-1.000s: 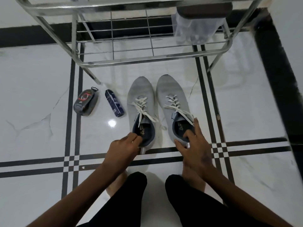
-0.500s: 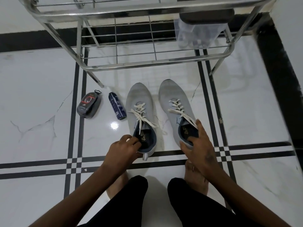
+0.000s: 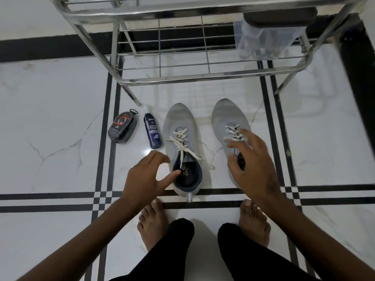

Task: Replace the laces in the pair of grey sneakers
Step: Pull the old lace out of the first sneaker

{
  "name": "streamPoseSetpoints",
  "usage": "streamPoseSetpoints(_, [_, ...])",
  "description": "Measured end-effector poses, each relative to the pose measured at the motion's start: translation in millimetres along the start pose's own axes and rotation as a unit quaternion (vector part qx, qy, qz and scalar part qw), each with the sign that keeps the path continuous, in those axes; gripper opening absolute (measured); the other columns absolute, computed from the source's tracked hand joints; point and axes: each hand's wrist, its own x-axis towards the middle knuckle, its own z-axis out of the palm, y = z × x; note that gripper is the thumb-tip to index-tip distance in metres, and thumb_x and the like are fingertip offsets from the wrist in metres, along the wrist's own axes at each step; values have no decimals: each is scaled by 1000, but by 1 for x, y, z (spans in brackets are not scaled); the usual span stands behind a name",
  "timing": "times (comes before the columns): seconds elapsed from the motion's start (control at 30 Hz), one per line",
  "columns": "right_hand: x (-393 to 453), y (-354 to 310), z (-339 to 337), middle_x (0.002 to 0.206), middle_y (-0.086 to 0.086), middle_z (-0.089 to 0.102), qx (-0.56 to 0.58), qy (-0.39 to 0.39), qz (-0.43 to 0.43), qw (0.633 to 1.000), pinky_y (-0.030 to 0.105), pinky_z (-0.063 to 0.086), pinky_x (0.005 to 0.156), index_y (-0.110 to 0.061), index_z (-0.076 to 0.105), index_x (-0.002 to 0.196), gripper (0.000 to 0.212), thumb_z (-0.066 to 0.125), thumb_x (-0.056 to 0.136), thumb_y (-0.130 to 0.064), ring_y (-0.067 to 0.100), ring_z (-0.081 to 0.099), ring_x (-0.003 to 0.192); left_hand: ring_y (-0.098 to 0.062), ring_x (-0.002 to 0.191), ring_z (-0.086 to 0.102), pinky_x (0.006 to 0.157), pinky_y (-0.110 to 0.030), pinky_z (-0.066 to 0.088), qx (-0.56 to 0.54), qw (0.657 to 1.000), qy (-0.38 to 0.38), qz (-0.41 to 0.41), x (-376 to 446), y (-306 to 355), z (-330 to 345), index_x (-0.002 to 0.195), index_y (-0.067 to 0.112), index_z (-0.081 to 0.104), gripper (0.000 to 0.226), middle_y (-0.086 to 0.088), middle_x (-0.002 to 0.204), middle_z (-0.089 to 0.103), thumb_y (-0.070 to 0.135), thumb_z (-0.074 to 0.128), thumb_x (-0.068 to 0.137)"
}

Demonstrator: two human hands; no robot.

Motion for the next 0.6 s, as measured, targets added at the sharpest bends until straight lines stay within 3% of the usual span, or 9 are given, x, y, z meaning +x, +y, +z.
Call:
streamPoseSetpoints(0.07, [21, -16, 12, 129, -3, 59, 46, -44, -21, 998, 32, 43, 102, -20, 67, 114, 21, 60, 93, -20, 13, 48, 124, -5, 86, 58, 65, -25, 52, -35, 998, 6, -50, 15, 6, 2, 103, 26, 56, 48, 12, 104, 58, 70, 59, 83])
streamPoseSetpoints(0.13, [44, -30, 29, 118, -6, 67, 104, -135, -1, 985, 30, 49, 94, -22, 69, 116, 23, 57, 97, -24, 9, 59, 109, -6, 86, 60, 68, -25, 53, -60, 994, 1, -90, 28, 16, 7, 101, 25, 58, 43, 10, 104, 60, 63, 67, 80])
streamPoseSetpoints(0.23, [75, -43, 55, 114, -4, 72, 103, -241, 18, 965, 33, 52, 92, -21, 73, 115, 23, 61, 96, -26, 10, 64, 101, -10, 82, 67, 69, -26, 55, -78, 989, -3, -128, 42, 21, 16, 86, 28, 59, 16, 9, 92, 67, 38, 71, 87])
streamPoseSetpoints(0.3, [84, -43, 67, 116, -2, 71, 93, -269, 17, 959, 24, 50, 85, -20, 72, 118, 28, 69, 91, -29, 9, 63, 98, -7, 79, 69, 66, -18, 53, -115, 982, -7, -152, 46, 18, 17, 82, 29, 57, 15, 11, 86, 69, 31, 69, 90])
streamPoseSetpoints(0.4, [85, -39, 77, 110, -5, 70, 96, -289, 10, 952, 6, 38, 71, -18, 72, 120, 38, 79, 84, -30, 0, 57, 88, -11, 87, 70, 73, -28, 57, -210, 964, -15, -166, 41, 9, 10, 85, 22, 56, 13, 6, 88, 71, 23, 64, 95])
streamPoseSetpoints(0.47, [81, -38, 81, 95, -11, 66, 87, -283, 9, 955, 7, 38, 66, -20, 75, 115, 34, 80, 83, -29, -5, 55, 76, -13, 95, 70, 79, -38, 60, -257, 952, -1, -167, 35, 5, -1, 90, 13, 53, 11, -1, 94, 71, 17, 57, 99])
streamPoseSetpoints(0.6, [71, -36, 85, 92, -8, 67, 76, -239, 15, 968, 19, 43, 70, -18, 77, 109, 25, 77, 86, -28, 5, 57, 78, -12, 103, 66, 82, -24, 57, -335, 929, 80, -138, 15, -6, -39, 95, 10, 49, 11, 6, 100, 67, 15, 46, 104])
